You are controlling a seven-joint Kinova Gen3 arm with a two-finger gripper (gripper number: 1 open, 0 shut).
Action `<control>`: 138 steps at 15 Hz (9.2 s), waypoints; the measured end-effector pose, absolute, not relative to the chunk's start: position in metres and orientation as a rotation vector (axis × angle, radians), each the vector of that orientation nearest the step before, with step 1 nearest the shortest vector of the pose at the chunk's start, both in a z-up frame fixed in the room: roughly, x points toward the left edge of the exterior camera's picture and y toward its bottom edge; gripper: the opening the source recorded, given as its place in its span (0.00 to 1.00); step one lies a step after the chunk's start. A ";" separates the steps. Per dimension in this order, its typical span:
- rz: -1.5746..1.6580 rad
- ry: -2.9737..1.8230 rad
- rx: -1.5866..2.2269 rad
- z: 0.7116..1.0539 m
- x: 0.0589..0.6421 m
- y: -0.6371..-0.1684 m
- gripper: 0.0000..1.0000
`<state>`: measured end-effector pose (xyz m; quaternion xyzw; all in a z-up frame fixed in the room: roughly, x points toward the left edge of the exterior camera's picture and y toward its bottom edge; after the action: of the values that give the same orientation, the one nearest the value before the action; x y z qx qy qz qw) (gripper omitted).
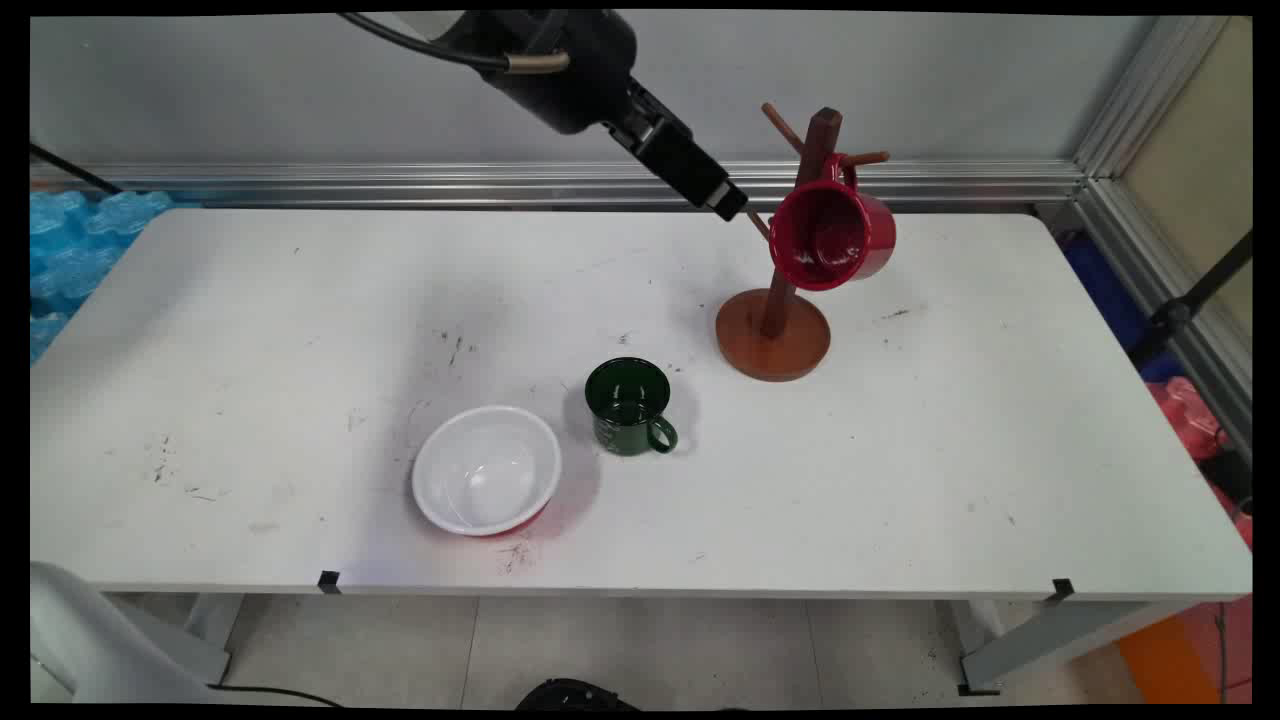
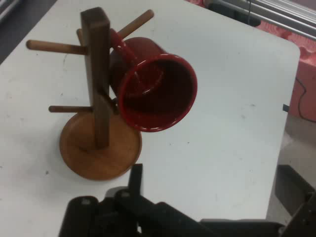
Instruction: Pick up the red mug from the rack, then place the picked object on the table
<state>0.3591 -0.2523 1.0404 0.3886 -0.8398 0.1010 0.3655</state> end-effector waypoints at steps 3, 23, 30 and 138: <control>0.264 -2.157 1.009 1.044 0.348 -0.251 1.00; 0.328 -2.033 1.301 1.018 0.240 -0.276 1.00; 0.328 -2.009 1.322 0.992 0.213 -0.297 1.00; 0.456 -2.843 0.409 0.919 0.427 -0.327 0.00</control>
<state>0.4270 -0.3265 0.9194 0.1396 -0.9709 0.1559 0.1166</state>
